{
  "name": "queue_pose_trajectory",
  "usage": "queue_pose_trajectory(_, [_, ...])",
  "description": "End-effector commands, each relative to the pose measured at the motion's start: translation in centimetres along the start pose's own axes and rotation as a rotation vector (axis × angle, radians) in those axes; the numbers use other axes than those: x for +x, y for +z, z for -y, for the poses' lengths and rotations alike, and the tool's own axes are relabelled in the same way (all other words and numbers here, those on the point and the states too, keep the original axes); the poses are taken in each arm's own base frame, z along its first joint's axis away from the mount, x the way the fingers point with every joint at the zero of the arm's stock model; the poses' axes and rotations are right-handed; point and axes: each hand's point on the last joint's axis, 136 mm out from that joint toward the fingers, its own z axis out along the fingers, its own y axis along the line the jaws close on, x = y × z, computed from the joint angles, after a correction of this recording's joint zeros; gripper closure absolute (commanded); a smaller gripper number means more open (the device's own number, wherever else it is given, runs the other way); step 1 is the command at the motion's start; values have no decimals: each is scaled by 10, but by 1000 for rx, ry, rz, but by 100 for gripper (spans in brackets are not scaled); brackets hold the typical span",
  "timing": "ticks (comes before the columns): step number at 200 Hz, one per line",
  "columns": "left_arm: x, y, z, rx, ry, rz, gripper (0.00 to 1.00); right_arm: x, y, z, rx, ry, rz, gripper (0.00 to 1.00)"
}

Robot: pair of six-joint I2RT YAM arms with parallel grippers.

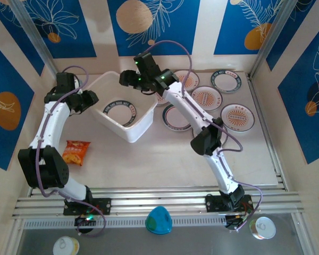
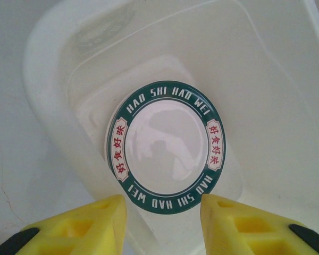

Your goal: Place the plates into the plastic bin on the countertop

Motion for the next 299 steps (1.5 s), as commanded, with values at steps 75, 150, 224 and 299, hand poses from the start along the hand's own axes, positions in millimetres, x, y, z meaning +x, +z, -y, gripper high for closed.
queue_pose_trajectory(75, [8, -35, 11, 33, -18, 55, 56, 9, -128, 81, 91, 62, 50, 46])
queue_pose_trajectory(150, [20, -43, 29, 114, -10, 59, 54, 114, -140, 225, 288, 418, -177, 55])
queue_pose_trajectory(224, [28, -31, 29, 117, -22, 31, 52, 167, -109, 287, 462, 746, -220, 59])
queue_pose_trajectory(299, [32, -24, 26, 114, -31, 8, 51, 190, -96, 307, 650, 873, -224, 58])
